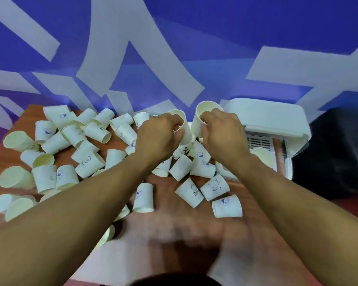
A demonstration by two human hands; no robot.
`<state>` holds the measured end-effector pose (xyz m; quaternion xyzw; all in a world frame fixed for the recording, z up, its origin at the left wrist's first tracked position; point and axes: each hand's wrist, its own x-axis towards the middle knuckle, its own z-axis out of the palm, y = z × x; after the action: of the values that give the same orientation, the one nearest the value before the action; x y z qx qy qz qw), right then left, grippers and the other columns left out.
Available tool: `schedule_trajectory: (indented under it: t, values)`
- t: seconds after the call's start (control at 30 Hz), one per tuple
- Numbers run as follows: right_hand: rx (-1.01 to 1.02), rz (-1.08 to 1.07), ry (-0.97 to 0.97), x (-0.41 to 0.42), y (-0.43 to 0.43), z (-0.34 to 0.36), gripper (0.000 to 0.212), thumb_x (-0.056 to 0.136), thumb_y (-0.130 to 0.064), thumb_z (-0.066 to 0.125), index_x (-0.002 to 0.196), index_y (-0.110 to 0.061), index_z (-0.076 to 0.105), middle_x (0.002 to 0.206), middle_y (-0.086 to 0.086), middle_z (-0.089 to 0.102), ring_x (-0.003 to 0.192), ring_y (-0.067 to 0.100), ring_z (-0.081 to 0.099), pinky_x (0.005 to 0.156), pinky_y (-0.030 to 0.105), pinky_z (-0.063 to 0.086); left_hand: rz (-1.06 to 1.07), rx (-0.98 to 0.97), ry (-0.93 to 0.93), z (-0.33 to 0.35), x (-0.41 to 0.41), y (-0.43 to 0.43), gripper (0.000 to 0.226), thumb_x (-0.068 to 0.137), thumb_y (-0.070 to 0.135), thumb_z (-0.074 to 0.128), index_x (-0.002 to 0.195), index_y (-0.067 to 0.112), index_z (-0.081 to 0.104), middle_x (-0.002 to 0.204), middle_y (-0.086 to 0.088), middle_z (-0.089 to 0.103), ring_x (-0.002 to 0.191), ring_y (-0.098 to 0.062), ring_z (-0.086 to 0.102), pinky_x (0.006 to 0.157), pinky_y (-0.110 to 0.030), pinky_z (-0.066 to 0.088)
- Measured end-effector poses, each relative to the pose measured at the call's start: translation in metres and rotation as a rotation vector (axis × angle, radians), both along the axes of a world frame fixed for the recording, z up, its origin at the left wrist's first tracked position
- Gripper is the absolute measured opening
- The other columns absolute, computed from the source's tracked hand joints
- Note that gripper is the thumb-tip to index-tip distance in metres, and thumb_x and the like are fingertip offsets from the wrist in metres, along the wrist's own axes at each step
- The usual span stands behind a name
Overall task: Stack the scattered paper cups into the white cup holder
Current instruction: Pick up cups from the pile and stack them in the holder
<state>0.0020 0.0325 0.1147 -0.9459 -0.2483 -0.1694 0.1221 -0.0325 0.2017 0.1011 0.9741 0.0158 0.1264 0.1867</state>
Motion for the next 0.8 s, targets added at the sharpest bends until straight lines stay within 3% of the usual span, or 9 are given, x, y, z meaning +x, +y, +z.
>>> schedule_trajectory:
  t: [0.07,0.23,0.43,0.63,0.8]
  values:
    - [0.018,-0.031,-0.008,-0.005,-0.031,0.0,0.008,0.086,-0.012,0.056,0.078,-0.012,0.056,0.069,0.003,0.049,0.058,0.022,0.034,0.064,0.032,0.032,-0.056,-0.004,0.0,0.001,0.001,-0.031,0.015,0.087,0.037,0.059,0.095,0.027,0.068,0.087,0.005,0.067,0.079,-0.022,0.059,0.063,-0.033,0.048]
    - [-0.001,-0.12,-0.037,-0.011,-0.099,-0.008,0.005,0.083,-0.013,0.062,0.079,-0.01,0.059,0.072,0.007,0.058,0.059,0.029,0.052,0.06,0.029,0.028,-0.161,0.014,-0.015,-0.003,0.005,-0.097,0.021,0.089,0.038,0.056,0.101,0.026,0.069,0.092,0.002,0.069,0.081,-0.024,0.062,0.064,-0.031,0.047]
    - [-0.026,-0.185,0.05,-0.01,-0.158,-0.028,0.01,0.087,-0.021,0.057,0.091,-0.013,0.063,0.081,0.006,0.063,0.071,0.029,0.058,0.067,0.039,0.046,-0.237,0.037,-0.009,-0.015,0.013,-0.154,0.021,0.09,0.036,0.056,0.103,0.026,0.069,0.095,0.003,0.069,0.085,-0.023,0.063,0.063,-0.029,0.044]
    - [0.001,-0.205,0.094,-0.01,-0.191,-0.055,0.009,0.084,-0.017,0.056,0.082,-0.012,0.064,0.072,0.006,0.059,0.065,0.031,0.056,0.066,0.041,0.045,-0.295,0.093,0.024,-0.032,0.019,-0.181,0.02,0.092,0.036,0.055,0.1,0.025,0.07,0.091,0.003,0.068,0.084,-0.024,0.063,0.063,-0.036,0.053]
    - [-0.019,-0.164,0.117,-0.006,-0.199,-0.086,0.013,0.082,-0.017,0.054,0.081,-0.011,0.065,0.073,0.007,0.056,0.065,0.032,0.053,0.067,0.04,0.04,-0.318,0.169,0.057,-0.051,0.024,-0.185,0.014,0.089,0.031,0.057,0.093,0.024,0.069,0.082,0.003,0.065,0.076,-0.025,0.062,0.054,-0.026,0.038]
